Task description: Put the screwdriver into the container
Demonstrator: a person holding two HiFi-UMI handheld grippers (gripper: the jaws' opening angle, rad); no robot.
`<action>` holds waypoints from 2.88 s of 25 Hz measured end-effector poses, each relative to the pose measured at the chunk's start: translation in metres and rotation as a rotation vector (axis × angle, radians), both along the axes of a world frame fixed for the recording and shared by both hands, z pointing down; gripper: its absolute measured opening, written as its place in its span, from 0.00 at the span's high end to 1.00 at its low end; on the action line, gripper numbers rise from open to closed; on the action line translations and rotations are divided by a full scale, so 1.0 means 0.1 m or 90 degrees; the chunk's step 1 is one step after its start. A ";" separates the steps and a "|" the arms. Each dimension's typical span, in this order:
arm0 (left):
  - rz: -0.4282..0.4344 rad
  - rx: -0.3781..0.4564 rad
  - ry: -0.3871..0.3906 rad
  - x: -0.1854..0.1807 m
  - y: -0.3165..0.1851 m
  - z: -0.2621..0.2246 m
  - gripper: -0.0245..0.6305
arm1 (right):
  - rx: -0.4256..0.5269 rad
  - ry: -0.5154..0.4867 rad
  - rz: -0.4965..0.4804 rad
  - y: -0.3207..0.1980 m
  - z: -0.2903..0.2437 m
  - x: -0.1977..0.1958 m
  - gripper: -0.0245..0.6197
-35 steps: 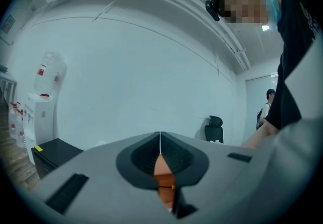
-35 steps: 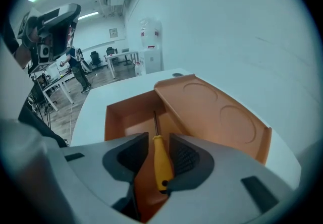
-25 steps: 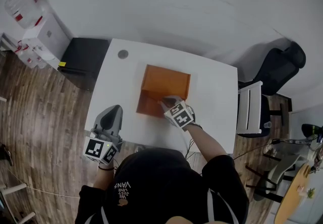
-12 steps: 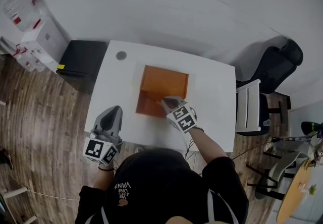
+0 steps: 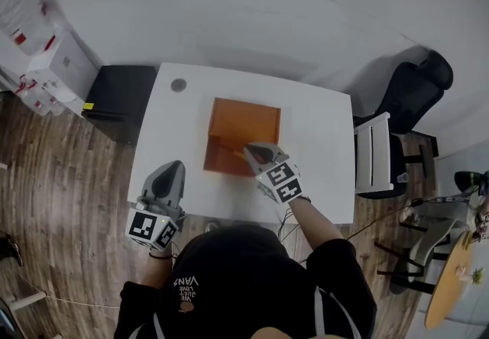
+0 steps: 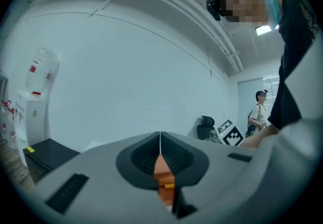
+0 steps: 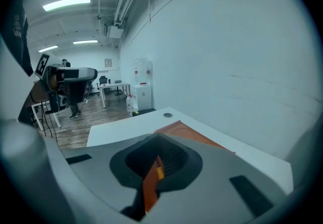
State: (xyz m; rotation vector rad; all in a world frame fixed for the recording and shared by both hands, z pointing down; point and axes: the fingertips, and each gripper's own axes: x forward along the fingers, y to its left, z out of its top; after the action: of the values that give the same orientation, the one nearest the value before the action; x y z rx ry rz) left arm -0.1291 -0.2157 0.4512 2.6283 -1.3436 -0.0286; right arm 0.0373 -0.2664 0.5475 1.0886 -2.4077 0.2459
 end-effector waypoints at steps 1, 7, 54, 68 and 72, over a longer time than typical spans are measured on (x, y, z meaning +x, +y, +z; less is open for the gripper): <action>0.003 0.001 0.000 0.00 0.01 0.00 0.94 | 0.003 -0.009 0.004 0.02 -0.05 0.00 0.95; 0.014 -0.001 0.005 0.00 0.04 -0.01 0.94 | 0.043 -0.064 0.028 0.15 -0.38 -0.03 0.95; 0.077 0.012 0.011 0.09 0.31 -0.07 0.94 | 0.163 -0.194 0.138 1.02 -1.18 0.30 0.95; 0.070 0.011 0.015 0.08 0.34 -0.07 0.94 | 0.164 -0.197 0.126 1.03 -1.20 0.24 0.95; 0.074 0.017 0.013 0.08 0.33 -0.07 0.94 | 0.162 -0.198 0.124 1.01 -1.19 0.22 0.95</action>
State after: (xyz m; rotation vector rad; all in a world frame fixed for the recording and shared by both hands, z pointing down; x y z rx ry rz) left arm -0.1214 -0.1825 0.4442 2.7155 -1.1897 -0.0571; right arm 0.0593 -0.1651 0.4285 1.5007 -2.6605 0.1874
